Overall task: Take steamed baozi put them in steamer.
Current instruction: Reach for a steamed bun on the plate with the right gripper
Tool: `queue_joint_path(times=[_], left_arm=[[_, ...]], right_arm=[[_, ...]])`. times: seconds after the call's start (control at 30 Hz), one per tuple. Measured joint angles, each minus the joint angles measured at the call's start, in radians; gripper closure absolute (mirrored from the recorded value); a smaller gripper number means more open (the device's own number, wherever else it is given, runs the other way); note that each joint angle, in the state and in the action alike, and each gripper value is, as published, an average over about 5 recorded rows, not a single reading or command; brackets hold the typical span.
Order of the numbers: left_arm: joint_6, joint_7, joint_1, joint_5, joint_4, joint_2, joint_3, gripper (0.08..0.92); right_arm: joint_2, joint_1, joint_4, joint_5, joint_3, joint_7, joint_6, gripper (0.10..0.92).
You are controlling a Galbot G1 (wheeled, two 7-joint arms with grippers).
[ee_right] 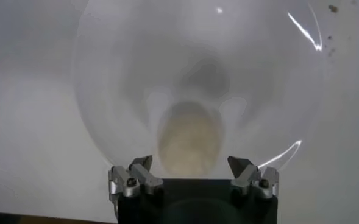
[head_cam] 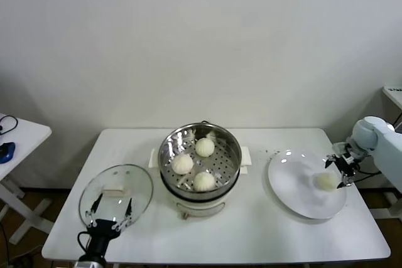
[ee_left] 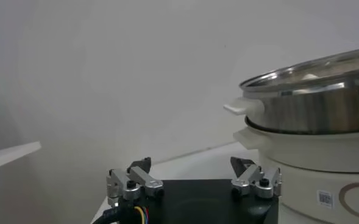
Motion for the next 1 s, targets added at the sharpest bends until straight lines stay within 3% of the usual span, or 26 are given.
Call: queue_joint_path(times=[0.53, 0.8, 1.0], left_arm=[[0.005, -0.001, -0.008, 0.009, 0.006, -0.002, 0.001, 0.177], [0.005, -0.002, -0.007, 0.010, 0.006, -0.003, 0.000, 0.177], [0.005, -0.002, -0.005, 0.010, 0.002, -0.003, -0.001, 0.177]], right_arm=[[0.058, -0.019, -0.083, -0.026, 0.043, 0.000, 0.004, 0.206], [0.069, -0.022, -0.099, -0.029, 0.053, -0.007, 0.003, 0.310], [0.066, -0.019, -0.102, -0.020, 0.053, -0.009, 0.000, 0.329]])
